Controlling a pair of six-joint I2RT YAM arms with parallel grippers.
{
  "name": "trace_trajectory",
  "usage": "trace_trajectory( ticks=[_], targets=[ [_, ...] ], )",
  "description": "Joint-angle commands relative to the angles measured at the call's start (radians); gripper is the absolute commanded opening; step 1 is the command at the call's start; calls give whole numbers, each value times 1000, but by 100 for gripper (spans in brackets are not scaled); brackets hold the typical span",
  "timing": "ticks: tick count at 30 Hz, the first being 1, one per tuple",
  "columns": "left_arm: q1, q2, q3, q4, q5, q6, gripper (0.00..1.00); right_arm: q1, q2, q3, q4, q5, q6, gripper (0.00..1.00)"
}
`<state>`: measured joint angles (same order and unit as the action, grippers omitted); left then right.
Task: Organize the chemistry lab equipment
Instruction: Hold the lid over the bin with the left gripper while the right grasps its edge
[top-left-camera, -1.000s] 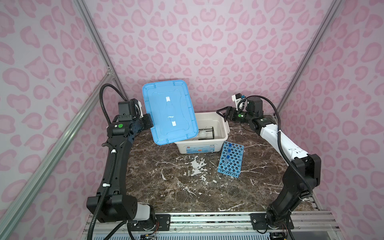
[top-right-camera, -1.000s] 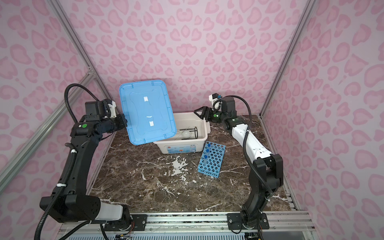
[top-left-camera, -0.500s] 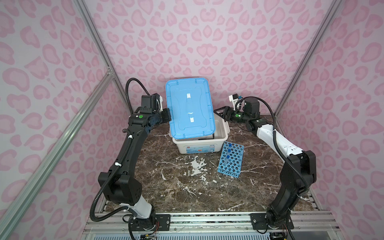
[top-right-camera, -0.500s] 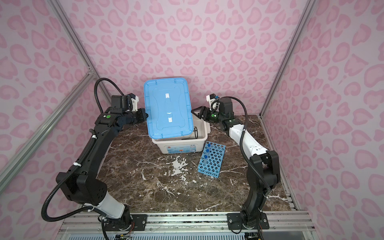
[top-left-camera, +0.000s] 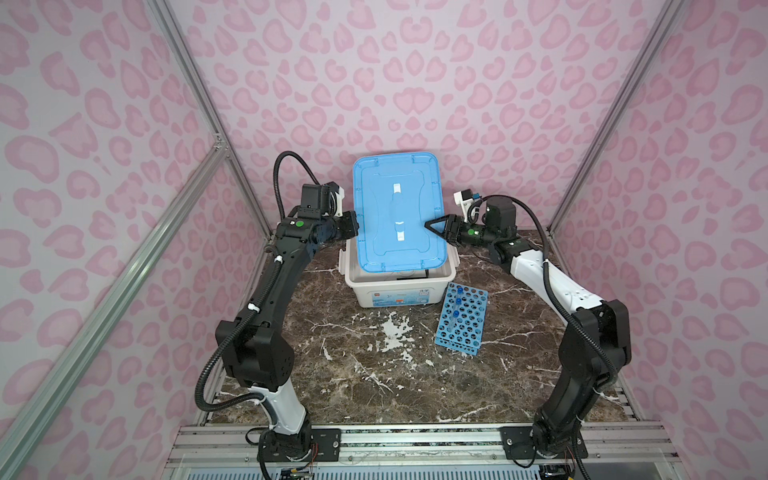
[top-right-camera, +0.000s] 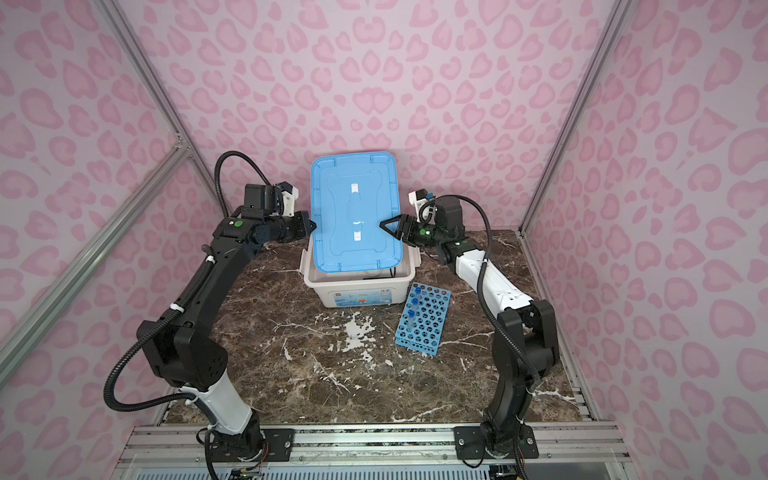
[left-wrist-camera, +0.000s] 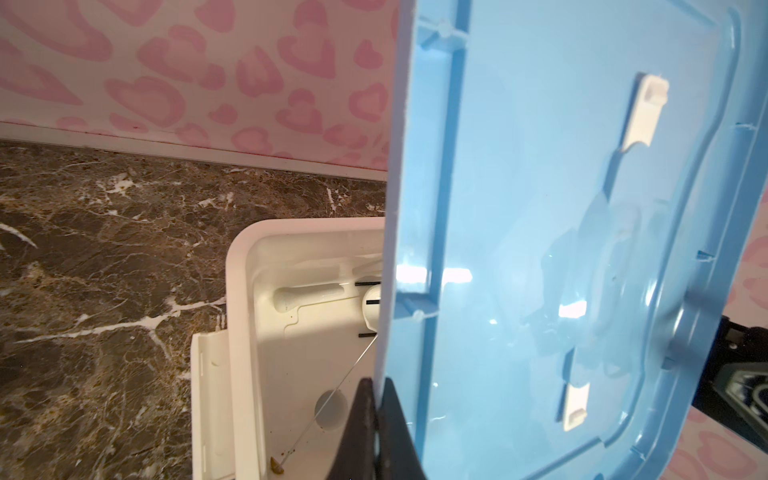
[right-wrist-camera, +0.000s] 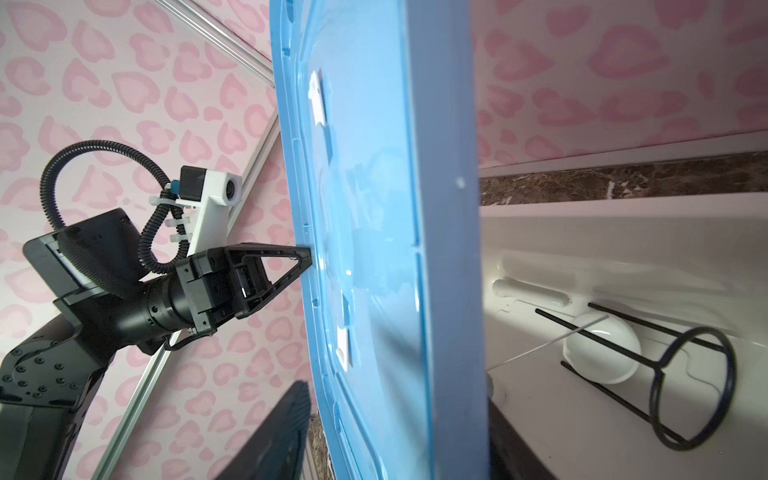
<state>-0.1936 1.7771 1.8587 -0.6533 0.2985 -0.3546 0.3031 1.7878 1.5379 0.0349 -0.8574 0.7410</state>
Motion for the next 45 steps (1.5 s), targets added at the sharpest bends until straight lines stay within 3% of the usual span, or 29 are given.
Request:
trace_trajectory(
  ticks=[1,21,26,29,36,39,43,45],
  targets=[
    [-1,26,39,54,45,-5,3,3,-13,-12,-1,-19,-22,52],
    [-1,146,131,-3,101,4,7,4,-45,-4,-57,-16,-62,14],
    [-2,161,144,-1,102,-12,24,4,-51,11,-97,-1,-89,8],
    [-2,161,159,-3,95,-23,43,5,-57,28,-131,30,-118,5],
    [-3,118,174,-9,19,-31,70,3,-68,133,-289,173,-240,2],
    [-1,90,174,-10,-4,-29,89,6,-67,193,-369,248,-307,1],
    [0,63,184,-11,-3,-29,98,24,-57,288,-498,392,-451,1],
    [1,55,199,-9,22,-34,98,38,-59,315,-535,465,-519,1]
  ],
)
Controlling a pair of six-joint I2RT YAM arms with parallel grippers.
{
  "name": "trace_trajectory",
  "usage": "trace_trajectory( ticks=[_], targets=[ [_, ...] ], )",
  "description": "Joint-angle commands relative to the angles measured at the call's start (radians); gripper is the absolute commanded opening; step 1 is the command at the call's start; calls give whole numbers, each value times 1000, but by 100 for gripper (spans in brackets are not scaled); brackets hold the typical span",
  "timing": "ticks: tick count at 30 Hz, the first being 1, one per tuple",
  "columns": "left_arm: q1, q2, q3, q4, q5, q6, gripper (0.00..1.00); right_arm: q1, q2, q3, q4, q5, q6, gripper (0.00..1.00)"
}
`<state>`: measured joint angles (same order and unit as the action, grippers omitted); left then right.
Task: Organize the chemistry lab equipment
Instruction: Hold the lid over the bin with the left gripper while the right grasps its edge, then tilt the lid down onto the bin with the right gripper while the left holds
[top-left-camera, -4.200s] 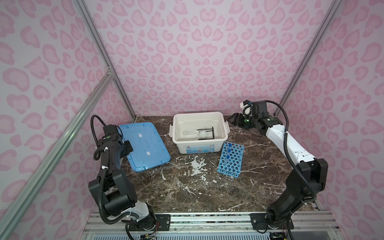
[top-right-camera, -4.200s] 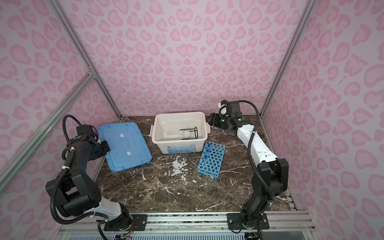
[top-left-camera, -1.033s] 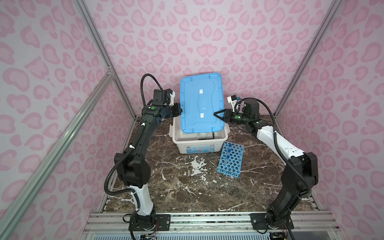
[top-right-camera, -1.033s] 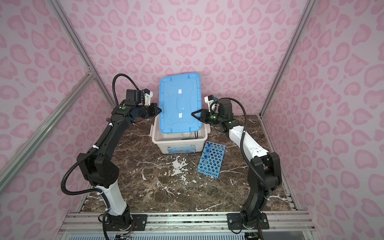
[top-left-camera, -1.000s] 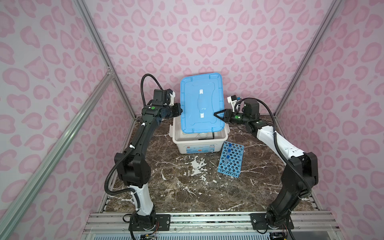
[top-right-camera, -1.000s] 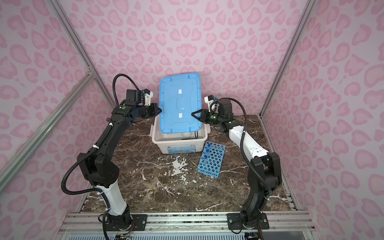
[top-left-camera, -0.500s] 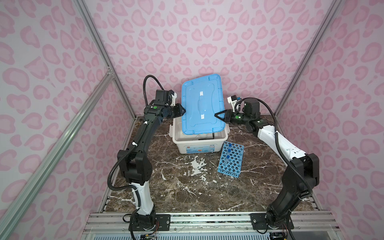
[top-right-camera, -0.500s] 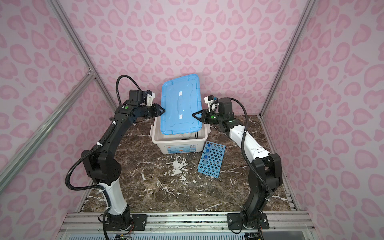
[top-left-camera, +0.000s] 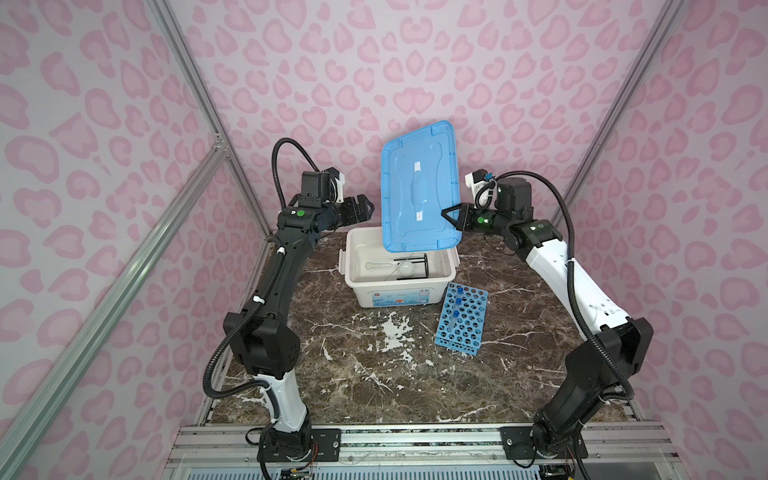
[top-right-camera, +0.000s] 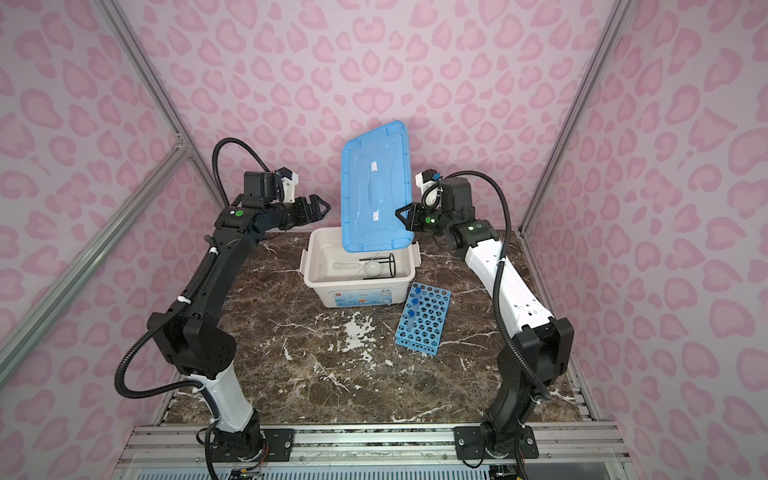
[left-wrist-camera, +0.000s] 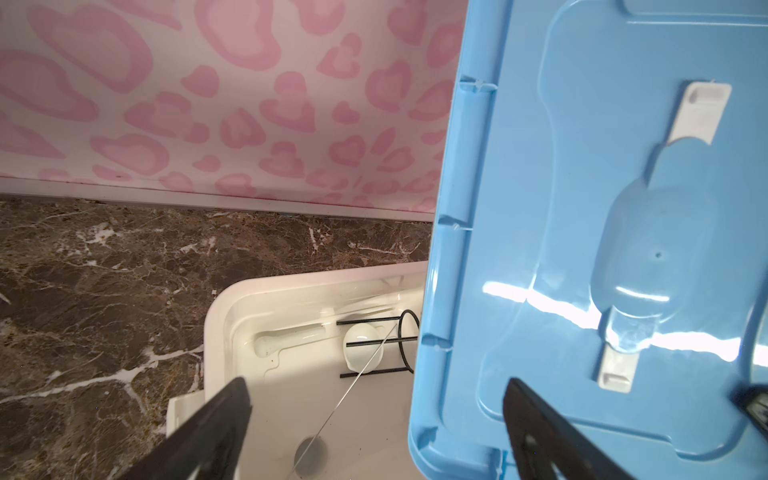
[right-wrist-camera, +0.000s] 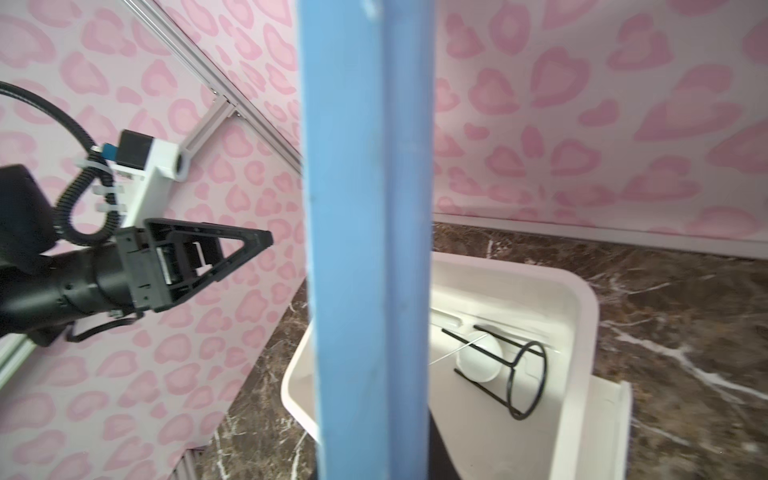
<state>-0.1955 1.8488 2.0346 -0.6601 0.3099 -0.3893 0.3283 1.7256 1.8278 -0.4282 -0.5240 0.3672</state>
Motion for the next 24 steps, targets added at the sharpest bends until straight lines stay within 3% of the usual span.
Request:
trace_trajectory(
  ticks=[1,6,12,24],
  targets=[
    [3,-17,37,-1,22,-4,98,18,3,39,-86,167,-172,1],
    [16,-28,97,29,131,-46,98,59,-20,63,-89,349,-293,1],
    [64,-34,102,137,312,-186,98,147,-52,59,-1,583,-462,0],
    [147,-55,86,201,435,-307,98,289,-70,-69,289,865,-893,0]
  ],
)
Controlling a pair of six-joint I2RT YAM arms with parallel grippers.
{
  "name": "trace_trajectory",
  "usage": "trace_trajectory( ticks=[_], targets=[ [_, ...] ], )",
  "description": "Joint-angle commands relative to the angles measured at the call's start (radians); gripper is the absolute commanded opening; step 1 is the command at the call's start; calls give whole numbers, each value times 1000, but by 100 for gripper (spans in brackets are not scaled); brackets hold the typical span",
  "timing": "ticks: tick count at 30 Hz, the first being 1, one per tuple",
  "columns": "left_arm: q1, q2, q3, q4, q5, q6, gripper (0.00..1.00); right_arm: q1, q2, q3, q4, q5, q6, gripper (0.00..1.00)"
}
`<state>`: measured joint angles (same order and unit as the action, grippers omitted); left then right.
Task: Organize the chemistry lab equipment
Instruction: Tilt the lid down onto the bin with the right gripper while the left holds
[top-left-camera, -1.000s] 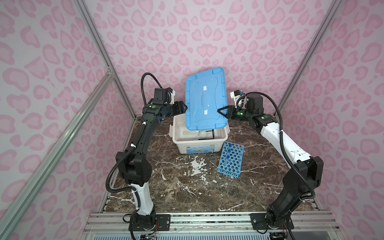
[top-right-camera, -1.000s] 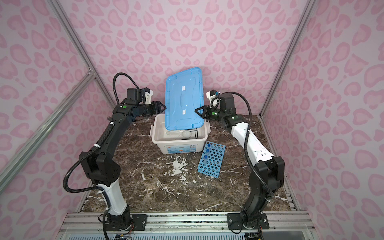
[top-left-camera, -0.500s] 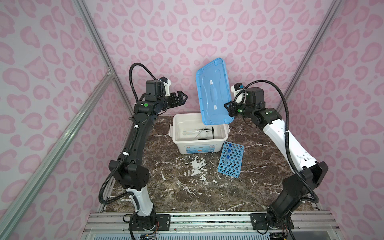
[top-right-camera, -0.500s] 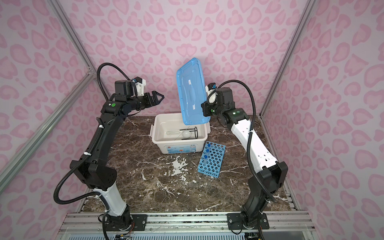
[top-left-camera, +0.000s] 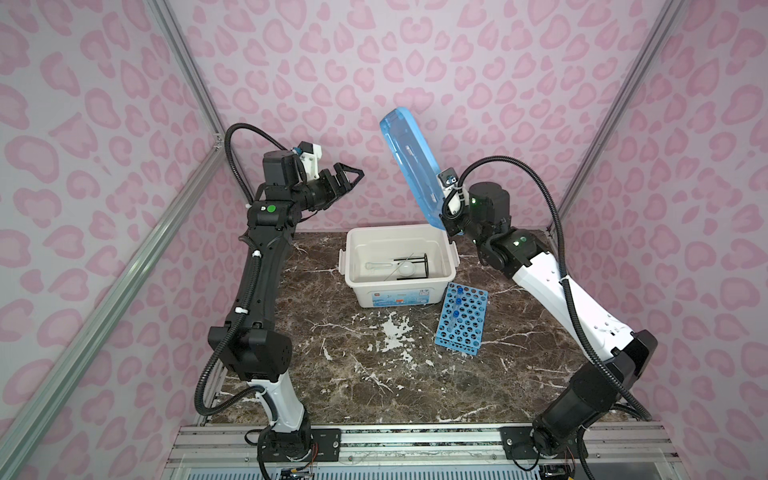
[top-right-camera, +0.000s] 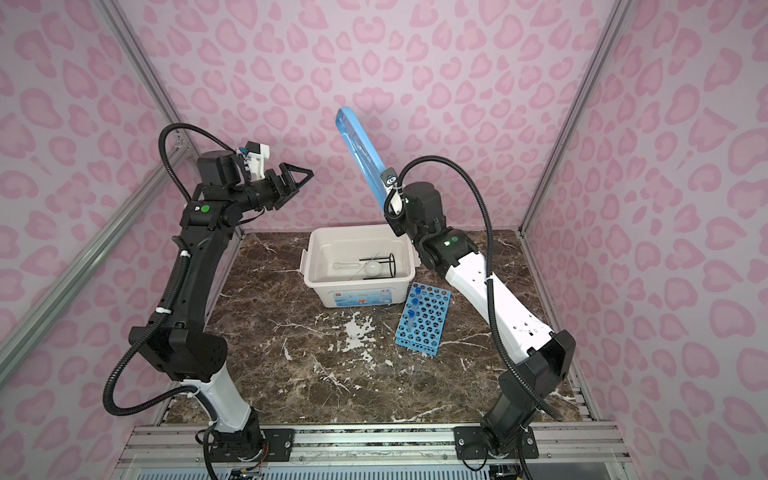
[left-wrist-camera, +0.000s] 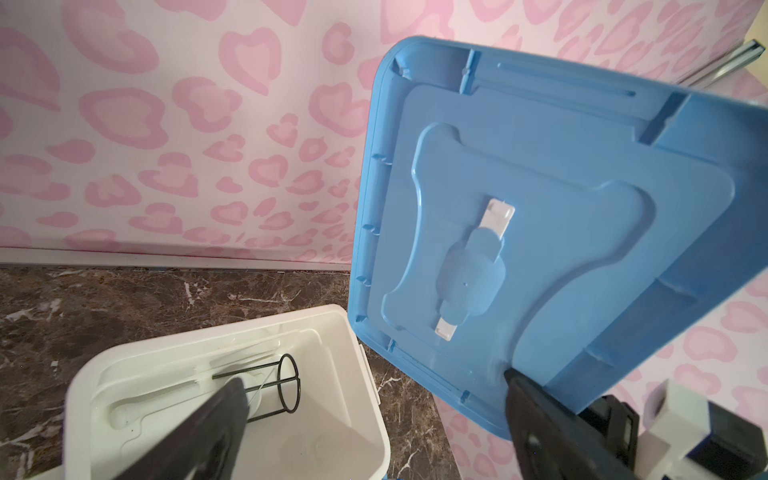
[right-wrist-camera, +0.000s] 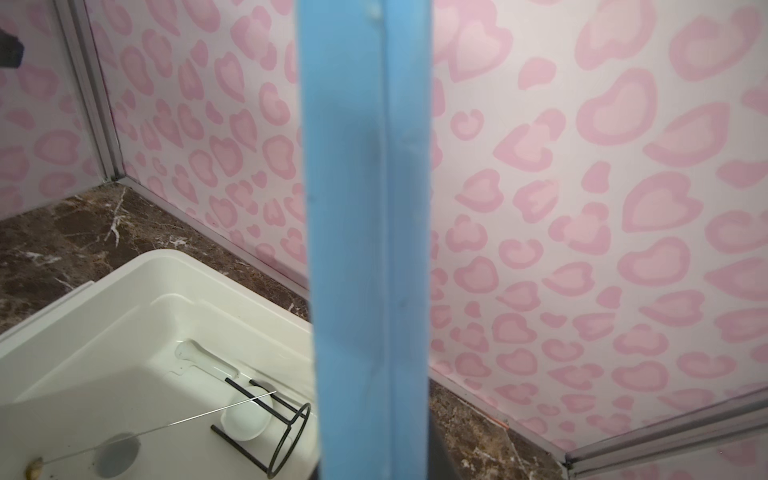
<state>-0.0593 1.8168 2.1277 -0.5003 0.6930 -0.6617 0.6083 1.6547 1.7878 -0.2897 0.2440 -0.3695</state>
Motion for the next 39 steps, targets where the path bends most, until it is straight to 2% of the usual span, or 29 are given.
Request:
trace_trajectory(
  ticks=[1,5,11,19,29,39],
  targets=[
    [20,-28,-19,41,59,-38,98,18,4,-43,166,100,-189,0],
    [52,-54,-92,70,93,-69,98,48,11,-113,249,133,-323,0],
    [95,-112,-237,216,138,-170,98,101,31,-232,442,248,-533,0],
    [111,-146,-330,222,149,-185,98,113,34,-346,526,224,-628,0],
    [115,-147,-412,347,194,-291,99,130,33,-417,581,219,-673,0],
    [104,-140,-498,377,224,-336,82,156,48,-446,629,213,-708,0]
  ],
)
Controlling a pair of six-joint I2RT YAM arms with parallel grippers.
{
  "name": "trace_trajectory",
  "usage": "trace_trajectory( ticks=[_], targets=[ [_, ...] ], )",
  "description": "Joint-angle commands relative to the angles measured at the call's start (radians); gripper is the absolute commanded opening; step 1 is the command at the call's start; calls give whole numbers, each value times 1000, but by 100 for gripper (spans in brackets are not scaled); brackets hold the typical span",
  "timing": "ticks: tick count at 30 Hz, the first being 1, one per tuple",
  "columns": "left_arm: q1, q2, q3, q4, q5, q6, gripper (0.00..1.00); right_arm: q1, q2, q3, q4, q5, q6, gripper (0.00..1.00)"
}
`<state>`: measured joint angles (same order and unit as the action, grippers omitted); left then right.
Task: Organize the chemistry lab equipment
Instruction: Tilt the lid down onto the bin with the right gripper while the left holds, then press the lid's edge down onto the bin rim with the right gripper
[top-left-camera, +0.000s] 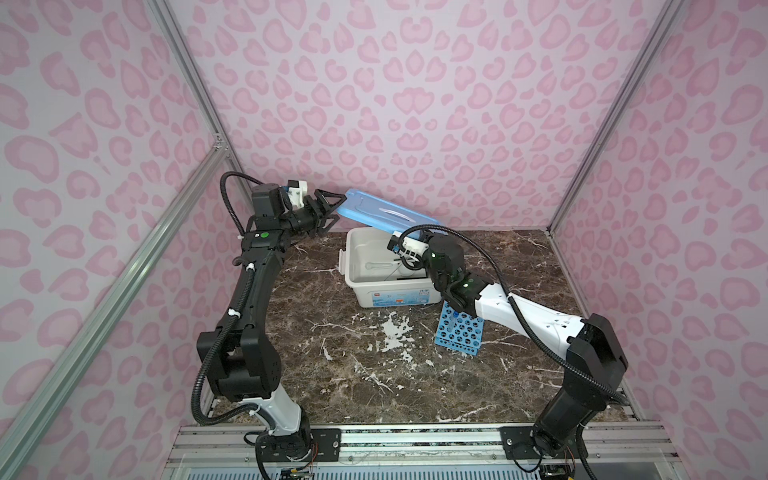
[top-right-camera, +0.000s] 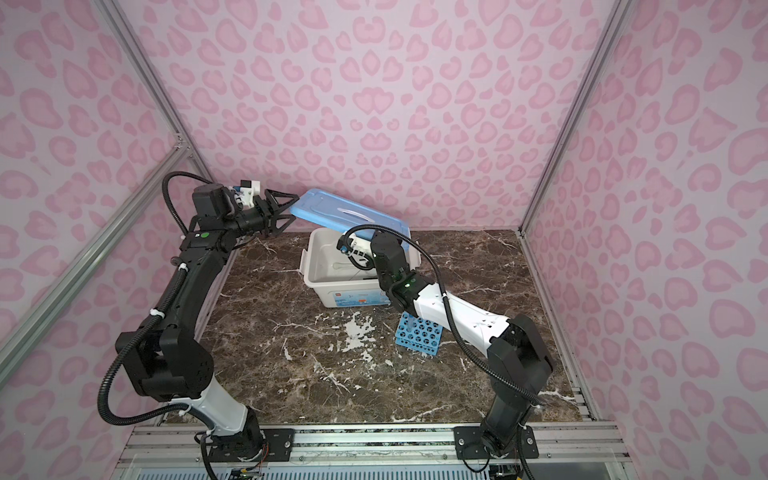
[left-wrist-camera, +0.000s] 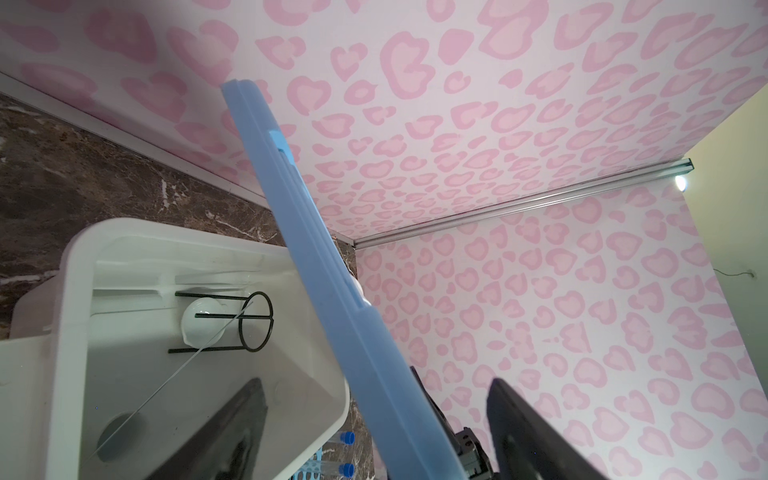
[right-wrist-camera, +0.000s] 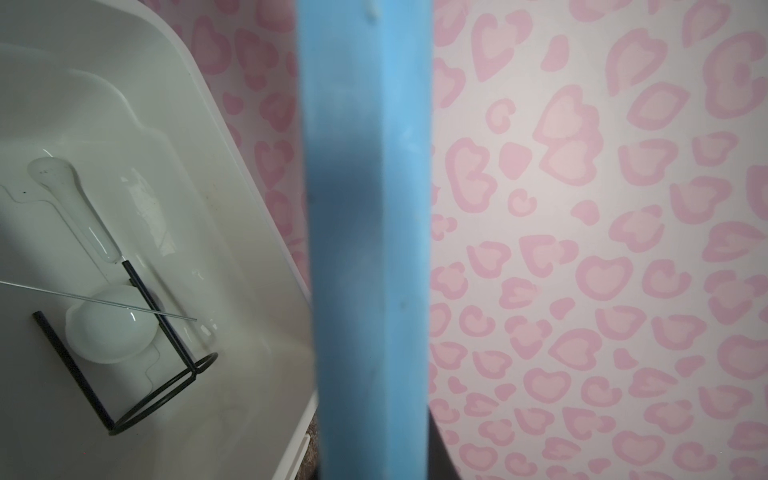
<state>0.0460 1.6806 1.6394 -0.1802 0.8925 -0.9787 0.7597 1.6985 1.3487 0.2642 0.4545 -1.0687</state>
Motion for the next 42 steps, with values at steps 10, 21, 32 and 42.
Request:
trace_trajectory(
  ticks=[10,21,32,42],
  targets=[
    [-21,12,-45,101,45,-51,54,19,-3,-62,100,15,-46,0],
    [-26,-33,-170,139,48,-51,33,29,-5,-74,90,27,-53,9],
    [-26,-66,-246,148,45,-40,15,35,-30,-77,-10,26,2,33],
    [-24,-117,-358,152,8,-49,13,36,-77,-74,-178,69,81,58]
  ],
)
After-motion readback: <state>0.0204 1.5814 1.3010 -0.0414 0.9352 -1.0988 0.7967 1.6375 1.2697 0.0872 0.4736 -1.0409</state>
